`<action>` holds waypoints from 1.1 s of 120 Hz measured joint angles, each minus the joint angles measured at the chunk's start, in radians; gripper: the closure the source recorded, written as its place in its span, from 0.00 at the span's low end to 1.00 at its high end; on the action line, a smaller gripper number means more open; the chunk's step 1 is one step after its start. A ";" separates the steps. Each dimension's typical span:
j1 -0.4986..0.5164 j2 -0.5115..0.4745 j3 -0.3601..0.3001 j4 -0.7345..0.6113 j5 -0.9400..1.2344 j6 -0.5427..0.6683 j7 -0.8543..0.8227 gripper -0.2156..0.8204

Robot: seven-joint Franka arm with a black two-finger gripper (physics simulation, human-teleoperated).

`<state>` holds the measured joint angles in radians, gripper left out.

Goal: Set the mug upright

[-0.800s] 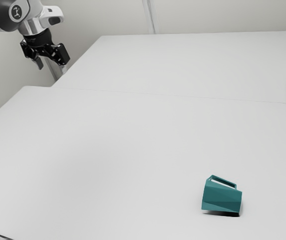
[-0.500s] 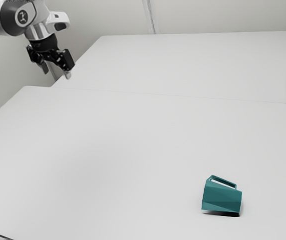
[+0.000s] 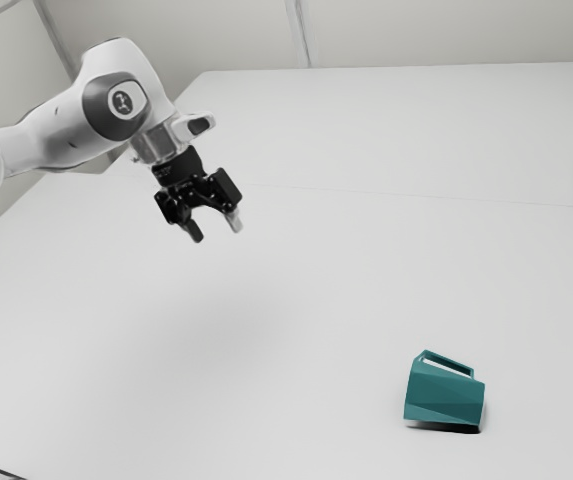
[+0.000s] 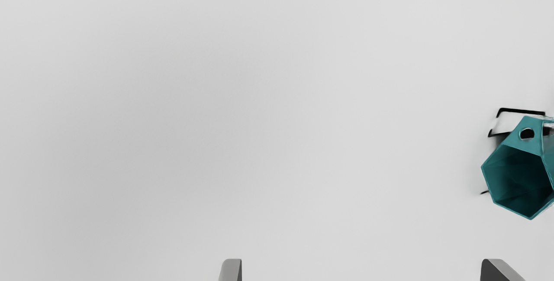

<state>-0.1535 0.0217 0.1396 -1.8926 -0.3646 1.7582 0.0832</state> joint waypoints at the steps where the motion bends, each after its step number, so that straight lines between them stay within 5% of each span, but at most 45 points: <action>1: -0.001 0.004 0.000 -0.001 -0.008 0.002 -0.001 0.21; 52: -0.180 0.158 -0.055 -0.093 -0.319 0.100 -0.063 0.21; 100: -0.219 0.247 -0.177 -0.117 -0.510 0.172 -0.113 0.21; 132: -0.229 0.336 -0.195 -0.069 -0.580 0.236 -0.130 0.21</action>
<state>-0.3823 0.3574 -0.0551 -1.9612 -0.9450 1.9940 -0.0471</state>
